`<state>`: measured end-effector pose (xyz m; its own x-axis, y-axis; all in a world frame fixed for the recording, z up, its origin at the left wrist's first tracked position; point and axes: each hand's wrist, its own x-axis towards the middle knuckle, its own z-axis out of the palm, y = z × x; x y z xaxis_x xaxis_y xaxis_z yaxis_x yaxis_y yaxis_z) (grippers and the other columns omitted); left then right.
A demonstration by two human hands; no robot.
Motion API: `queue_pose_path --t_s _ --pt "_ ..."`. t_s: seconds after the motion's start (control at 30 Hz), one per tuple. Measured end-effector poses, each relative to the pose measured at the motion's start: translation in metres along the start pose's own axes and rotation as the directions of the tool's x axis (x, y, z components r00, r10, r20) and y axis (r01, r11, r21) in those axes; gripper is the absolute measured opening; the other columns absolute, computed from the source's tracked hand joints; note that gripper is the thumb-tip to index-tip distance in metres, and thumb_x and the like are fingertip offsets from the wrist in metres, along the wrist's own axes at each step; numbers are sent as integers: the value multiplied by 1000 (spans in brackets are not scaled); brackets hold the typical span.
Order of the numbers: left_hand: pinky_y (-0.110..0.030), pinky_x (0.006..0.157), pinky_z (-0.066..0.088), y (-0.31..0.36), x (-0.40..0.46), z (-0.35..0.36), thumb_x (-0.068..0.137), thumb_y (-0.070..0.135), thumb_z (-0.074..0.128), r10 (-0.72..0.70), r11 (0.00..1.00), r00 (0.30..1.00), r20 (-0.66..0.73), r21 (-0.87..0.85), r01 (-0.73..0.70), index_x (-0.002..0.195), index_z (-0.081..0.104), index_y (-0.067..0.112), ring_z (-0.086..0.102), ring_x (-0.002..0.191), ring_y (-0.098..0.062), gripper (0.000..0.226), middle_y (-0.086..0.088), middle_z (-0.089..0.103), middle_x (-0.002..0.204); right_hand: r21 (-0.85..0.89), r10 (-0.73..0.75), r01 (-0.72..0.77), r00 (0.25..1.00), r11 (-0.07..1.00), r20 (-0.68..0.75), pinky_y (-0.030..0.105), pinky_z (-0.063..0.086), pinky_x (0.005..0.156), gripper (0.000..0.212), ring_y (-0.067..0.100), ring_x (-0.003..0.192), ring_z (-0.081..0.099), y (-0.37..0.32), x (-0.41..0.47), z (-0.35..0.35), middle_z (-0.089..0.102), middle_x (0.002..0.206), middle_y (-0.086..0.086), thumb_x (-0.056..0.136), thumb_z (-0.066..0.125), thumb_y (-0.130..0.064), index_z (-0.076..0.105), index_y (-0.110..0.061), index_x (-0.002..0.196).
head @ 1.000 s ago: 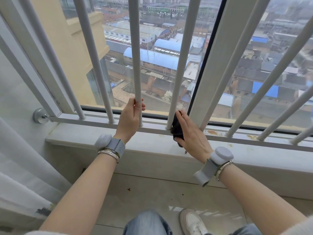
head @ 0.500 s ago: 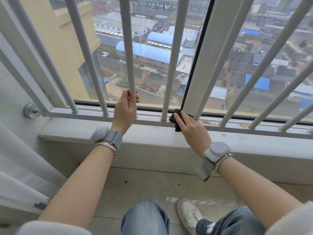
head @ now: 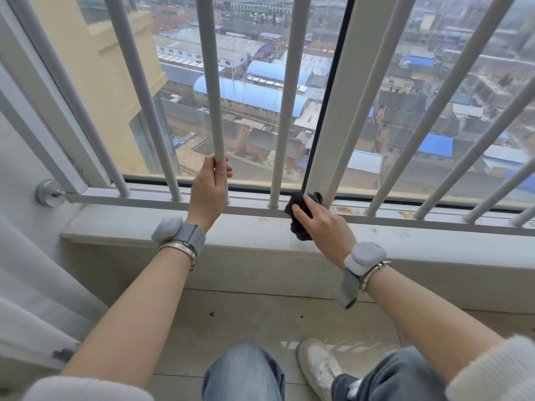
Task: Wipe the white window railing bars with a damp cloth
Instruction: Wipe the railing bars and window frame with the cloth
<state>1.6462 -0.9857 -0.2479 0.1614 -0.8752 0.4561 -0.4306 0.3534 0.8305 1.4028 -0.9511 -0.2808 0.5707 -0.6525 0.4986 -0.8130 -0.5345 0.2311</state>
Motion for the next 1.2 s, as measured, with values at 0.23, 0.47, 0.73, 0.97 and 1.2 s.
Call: queue_pose_path --t_s 0.23,0.47,0.73,0.97,1.2 --pt "-23 78 46 4 -1 -3 100 23 32 -20 999 999 27 28 19 104 47 13 59 87 -14 18 6 57 87 220 126 -121 992 968 -11 29 43 43 45 33 68 60 -22 27 -3 60 89 15 60 73 -1 55 -13 100" --pt "-25 79 45 17 3 -15 99 22 35 -63 992 992 108 113 51 105 50 12 59 92 -14 19 1 63 98 429 344 -205 897 880 -278 28 48 64 57 29 86 62 -10 43 -56 54 115 11 67 77 -3 51 -20 116" --pt "-31 75 41 26 2 -15 99 28 34 -94 984 992 84 157 80 116 45 13 58 86 -19 25 0 62 94 555 474 -186 766 811 -435 27 52 68 50 29 95 61 -36 104 -52 50 119 18 71 78 -4 50 -16 110" --pt "-32 73 48 23 3 -14 99 28 34 -61 978 997 48 201 51 112 48 11 63 85 -21 25 3 66 94 523 446 -258 853 812 -271 40 58 54 50 35 87 63 -52 59 9 44 119 13 71 69 1 50 -21 112" --pt "-41 78 50 21 3 -12 99 28 34 -39 979 999 24 202 34 111 47 11 63 85 -22 24 0 66 93 475 398 -321 915 820 -69 33 55 49 66 30 75 66 -51 32 21 59 112 9 56 75 10 61 -25 110"
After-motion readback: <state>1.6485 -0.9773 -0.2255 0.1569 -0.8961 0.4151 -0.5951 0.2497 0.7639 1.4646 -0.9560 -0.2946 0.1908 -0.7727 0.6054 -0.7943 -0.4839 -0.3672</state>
